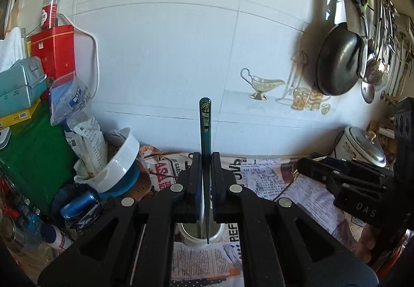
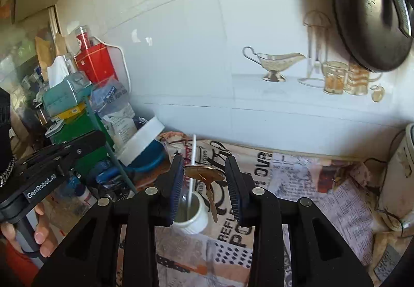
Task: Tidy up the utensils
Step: 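Lift the teal chopstick with the left tool while the right tool carries the spoon to the cup, then drop the teal chopstick into the white cup with the left tool while the right tool releases the spoon there, then move both tools from the cup to the pile of loose chopsticks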
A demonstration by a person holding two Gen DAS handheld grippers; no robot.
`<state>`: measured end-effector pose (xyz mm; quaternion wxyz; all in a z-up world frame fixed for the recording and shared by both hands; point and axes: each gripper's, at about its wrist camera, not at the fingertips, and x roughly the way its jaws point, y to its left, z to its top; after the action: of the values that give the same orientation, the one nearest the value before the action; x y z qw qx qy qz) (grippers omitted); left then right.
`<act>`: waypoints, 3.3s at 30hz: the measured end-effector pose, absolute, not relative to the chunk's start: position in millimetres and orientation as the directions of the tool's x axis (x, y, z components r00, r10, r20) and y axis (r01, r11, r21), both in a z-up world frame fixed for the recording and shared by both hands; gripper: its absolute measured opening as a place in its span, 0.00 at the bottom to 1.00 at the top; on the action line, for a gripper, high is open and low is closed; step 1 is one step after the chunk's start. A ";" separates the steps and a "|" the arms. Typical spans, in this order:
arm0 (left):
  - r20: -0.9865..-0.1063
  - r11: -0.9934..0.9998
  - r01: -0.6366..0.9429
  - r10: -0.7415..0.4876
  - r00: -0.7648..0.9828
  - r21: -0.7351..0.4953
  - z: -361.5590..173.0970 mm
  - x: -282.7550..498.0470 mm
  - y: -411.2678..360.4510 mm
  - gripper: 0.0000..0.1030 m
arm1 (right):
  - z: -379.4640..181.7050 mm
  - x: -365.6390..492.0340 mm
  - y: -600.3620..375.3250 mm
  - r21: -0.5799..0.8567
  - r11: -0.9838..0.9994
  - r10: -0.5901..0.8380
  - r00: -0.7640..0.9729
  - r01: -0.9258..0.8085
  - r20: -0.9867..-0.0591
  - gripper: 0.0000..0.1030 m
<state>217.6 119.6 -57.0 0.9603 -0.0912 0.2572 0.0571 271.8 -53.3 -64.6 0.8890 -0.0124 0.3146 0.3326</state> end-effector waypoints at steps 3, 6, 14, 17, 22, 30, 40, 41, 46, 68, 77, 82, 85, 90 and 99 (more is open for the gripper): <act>-0.499 0.975 -0.160 0.065 0.864 -0.151 -58.4 226.0 129.8 0.04 | -65.4 275.2 -35.6 0.189 0.769 0.593 0.571 -0.611 -0.568 0.29; -0.500 0.974 -0.155 0.054 0.865 -0.164 -64.5 236.2 139.6 0.04 | -69.6 278.7 -20.6 0.189 0.764 0.596 0.562 -0.618 -0.573 0.29; -0.547 0.980 -0.131 0.027 0.837 -0.151 -98.4 264.4 156.0 0.04 | -104.8 293.4 11.3 0.216 0.767 0.582 0.512 -0.604 -0.632 0.29; -0.580 0.980 -0.124 0.011 0.814 -0.157 -116.2 274.7 161.7 0.04 | -124.6 302.1 18.1 0.232 0.782 0.559 0.484 -0.579 -0.673 0.29; -0.635 0.975 -0.112 -0.036 0.772 -0.191 -144.5 287.5 170.1 0.04 | -152.4 311.5 25.1 0.238 0.804 0.517 0.442 -0.546 -0.733 0.29; -0.673 0.970 -0.106 -0.071 0.736 -0.218 -166.6 296.0 176.5 0.04 | -168.8 320.6 32.8 0.222 0.820 0.482 0.427 -0.527 -0.765 0.29; -0.693 0.974 -0.115 -0.054 0.719 -0.195 -169.2 296.1 175.2 0.04 | -165.8 323.4 35.2 0.218 0.818 0.478 0.419 -0.532 -0.772 0.31; -0.692 0.976 -0.115 -0.048 0.720 -0.188 -167.1 294.1 173.2 0.04 | -164.3 322.6 33.7 0.219 0.817 0.481 0.419 -0.534 -0.770 0.32; -0.683 0.981 -0.118 -0.018 0.731 -0.152 -154.2 284.7 163.0 0.07 | -151.4 315.7 21.5 0.213 0.810 0.492 0.435 -0.546 -0.754 0.32; -0.604 0.993 -0.075 0.007 0.797 -0.088 -106.2 250.4 60.1 0.33 | -105.4 287.5 -77.5 0.121 0.818 0.477 0.547 -0.562 -0.688 0.37; -0.656 0.989 -0.087 -0.012 0.755 -0.118 -138.5 258.5 21.9 0.39 | -130.4 289.1 -123.3 0.116 0.837 0.437 0.527 -0.534 -0.729 0.38; -0.714 0.985 -0.122 -0.003 0.701 -0.124 -171.8 262.0 5.6 0.39 | -160.9 295.6 -142.5 0.122 0.844 0.407 0.476 -0.522 -0.780 0.38; -0.743 0.982 -0.149 0.012 0.669 -0.118 -190.5 261.6 -0.9 0.39 | -180.5 299.3 -149.5 0.118 0.844 0.387 0.440 -0.524 -0.810 0.38; -0.797 0.974 -0.191 0.019 0.603 -0.121 -225.4 260.4 -7.7 0.39 | -215.7 306.3 -157.6 0.123 0.844 0.354 0.369 -0.522 -0.859 0.38; -0.868 0.961 -0.253 0.029 0.495 -0.112 -275.8 257.1 -10.6 0.39 | -275.7 313.5 -158.1 0.150 0.843 0.314 0.245 -0.516 -0.917 0.38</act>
<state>257.1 -10.6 -275.8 0.8573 -0.1131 0.4955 0.0823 313.5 -158.1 -275.7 0.7838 -0.0912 0.5543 0.2647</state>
